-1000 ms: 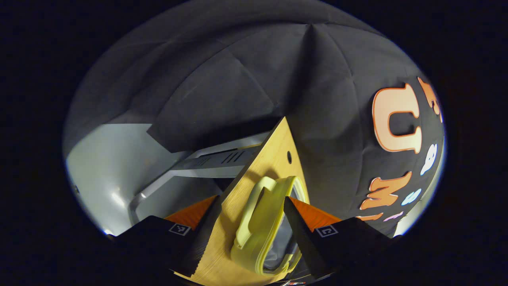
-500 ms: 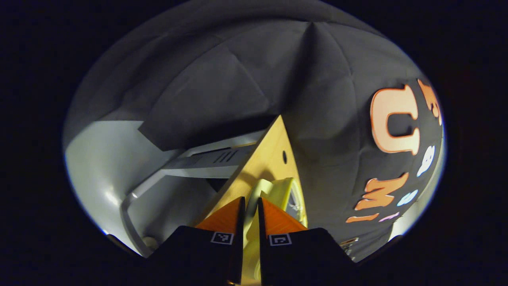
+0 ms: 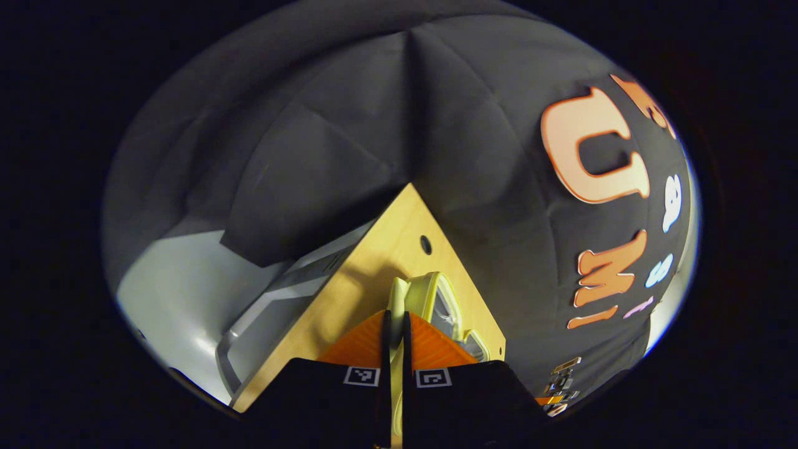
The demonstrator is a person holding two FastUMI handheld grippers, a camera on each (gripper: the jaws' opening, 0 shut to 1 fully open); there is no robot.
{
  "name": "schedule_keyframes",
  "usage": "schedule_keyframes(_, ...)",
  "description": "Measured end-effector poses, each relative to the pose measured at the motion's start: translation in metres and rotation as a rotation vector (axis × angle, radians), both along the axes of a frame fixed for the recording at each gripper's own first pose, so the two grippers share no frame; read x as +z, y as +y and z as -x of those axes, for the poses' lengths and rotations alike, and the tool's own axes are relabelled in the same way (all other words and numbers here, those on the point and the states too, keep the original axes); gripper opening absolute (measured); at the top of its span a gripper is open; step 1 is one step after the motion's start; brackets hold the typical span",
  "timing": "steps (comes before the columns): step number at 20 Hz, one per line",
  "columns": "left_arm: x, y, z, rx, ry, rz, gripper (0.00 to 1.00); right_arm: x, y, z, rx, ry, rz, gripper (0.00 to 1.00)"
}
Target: First open the suitcase, pack the skin care products into it, and then close the suitcase.
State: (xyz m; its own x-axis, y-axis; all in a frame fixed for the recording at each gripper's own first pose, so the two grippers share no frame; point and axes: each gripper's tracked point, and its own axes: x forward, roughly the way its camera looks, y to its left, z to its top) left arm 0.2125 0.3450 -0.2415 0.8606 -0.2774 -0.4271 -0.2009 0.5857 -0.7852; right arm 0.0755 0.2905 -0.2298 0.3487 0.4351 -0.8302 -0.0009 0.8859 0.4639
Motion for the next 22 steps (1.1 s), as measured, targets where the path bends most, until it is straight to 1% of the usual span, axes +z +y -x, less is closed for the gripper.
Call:
schedule_keyframes(1,0.023,-0.006,0.002,-0.019,-0.025,-0.025,0.07,0.004,-0.002,-0.001,0.004,-0.017,0.0,0.95)
schedule_keyframes(2,0.045,-0.013,0.003,-0.037,-0.044,-0.058,0.05,0.007,-0.005,-0.002,0.009,-0.035,0.004,0.95)
schedule_keyframes(3,0.065,-0.025,0.004,-0.056,-0.059,-0.095,0.06,0.01,-0.009,-0.001,0.015,-0.055,0.012,0.95)
schedule_keyframes(6,0.122,-0.076,0.0,-0.124,-0.122,-0.193,0.07,0.025,-0.025,-0.001,0.038,-0.128,0.039,0.95)
schedule_keyframes(10,0.174,-0.149,-0.002,-0.192,-0.153,-0.364,0.07,0.055,-0.057,-0.002,0.054,-0.236,0.057,0.95)
schedule_keyframes(12,0.196,-0.188,-0.001,-0.22,-0.174,-0.423,0.07,0.072,-0.082,-0.002,0.048,-0.285,0.07,0.95)
schedule_keyframes(15,0.209,-0.243,0.007,-0.256,-0.185,-0.496,0.07,0.096,-0.128,-0.006,0.048,-0.371,0.126,0.95)
schedule_keyframes(17,0.213,-0.278,0.006,-0.254,-0.168,-0.557,0.07,0.111,-0.157,-0.004,0.045,-0.412,0.149,0.95)
schedule_keyframes(19,0.215,-0.311,0.006,-0.261,-0.158,-0.602,0.07,0.123,-0.181,0.001,0.036,-0.434,0.147,0.95)
schedule_keyframes(22,0.213,-0.362,0.012,-0.307,-0.149,-0.643,0.07,0.129,-0.217,0.011,0.02,-0.438,0.141,0.95)
